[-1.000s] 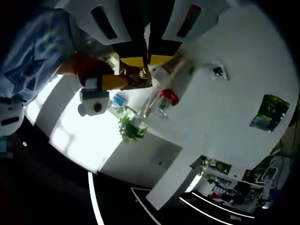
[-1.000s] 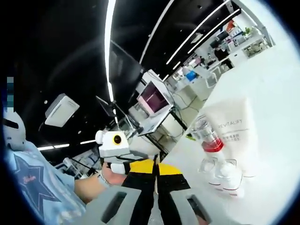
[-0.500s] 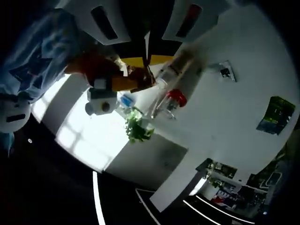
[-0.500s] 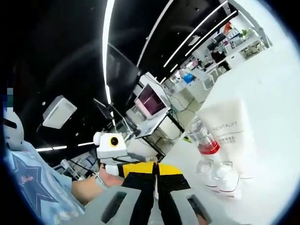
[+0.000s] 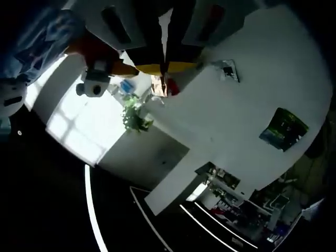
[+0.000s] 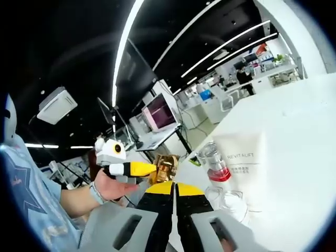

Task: Arrange the skincare products in the storage area until every visible bottle or jar stands upright without overlapping.

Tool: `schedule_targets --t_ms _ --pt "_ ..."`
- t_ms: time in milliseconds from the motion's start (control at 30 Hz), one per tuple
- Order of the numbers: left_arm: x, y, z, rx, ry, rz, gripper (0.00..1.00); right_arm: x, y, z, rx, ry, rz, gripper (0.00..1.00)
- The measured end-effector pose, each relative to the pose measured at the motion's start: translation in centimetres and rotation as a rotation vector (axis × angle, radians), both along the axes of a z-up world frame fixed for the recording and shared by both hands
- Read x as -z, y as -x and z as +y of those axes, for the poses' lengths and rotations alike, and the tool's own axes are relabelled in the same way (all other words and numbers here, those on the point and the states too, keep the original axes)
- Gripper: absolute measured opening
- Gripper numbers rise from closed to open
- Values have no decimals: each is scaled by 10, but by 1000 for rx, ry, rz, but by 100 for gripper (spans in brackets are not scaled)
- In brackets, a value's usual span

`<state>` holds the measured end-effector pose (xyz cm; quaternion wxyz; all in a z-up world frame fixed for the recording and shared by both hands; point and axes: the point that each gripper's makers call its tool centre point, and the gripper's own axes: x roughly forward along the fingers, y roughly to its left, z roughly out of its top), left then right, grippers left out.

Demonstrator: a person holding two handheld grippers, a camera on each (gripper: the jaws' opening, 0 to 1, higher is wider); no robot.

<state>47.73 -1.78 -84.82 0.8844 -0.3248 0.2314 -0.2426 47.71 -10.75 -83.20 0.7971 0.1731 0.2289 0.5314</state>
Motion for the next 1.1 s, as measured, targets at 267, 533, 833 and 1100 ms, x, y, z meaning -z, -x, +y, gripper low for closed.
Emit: schedule_targets --t_ms 267,533,833,1100 --pt "37 -10 -6 0 -89 239 0 0 5 5 -28 -1 8 0" --pt "91 -14 -23 61 -220 422 0 4 2 0 -8 29 -5 0" --pt "134 -11 -3 14 -472 468 0 4 0 0 -1 24 13 0" --pt "143 -5 -3 20 -489 513 0 8 -3 -3 17 27 34 0"
